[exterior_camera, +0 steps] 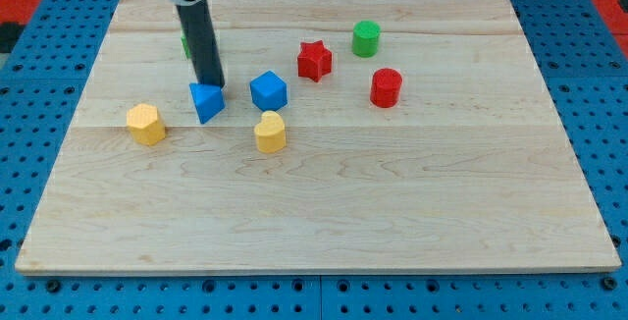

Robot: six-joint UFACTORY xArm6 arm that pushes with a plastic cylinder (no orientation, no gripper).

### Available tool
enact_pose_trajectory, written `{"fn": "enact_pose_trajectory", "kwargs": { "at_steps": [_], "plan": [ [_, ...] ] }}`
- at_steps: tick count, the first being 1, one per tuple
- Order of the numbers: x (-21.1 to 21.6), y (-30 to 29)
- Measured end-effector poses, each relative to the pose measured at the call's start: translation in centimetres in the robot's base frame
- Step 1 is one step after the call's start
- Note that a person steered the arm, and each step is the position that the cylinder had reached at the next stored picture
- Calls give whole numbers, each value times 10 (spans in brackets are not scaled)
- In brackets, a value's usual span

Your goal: Push the blue cube to the center of the board

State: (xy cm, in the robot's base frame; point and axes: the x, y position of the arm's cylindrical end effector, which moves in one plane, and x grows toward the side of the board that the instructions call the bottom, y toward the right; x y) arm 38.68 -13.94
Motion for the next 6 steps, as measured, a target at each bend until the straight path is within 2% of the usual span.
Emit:
{"fn": "enact_pose_trajectory", "kwargs": {
  "at_steps": [1,3,6],
  "plan": [
    [8,-16],
    [-3,62],
    [-24,110]
  ]
}}
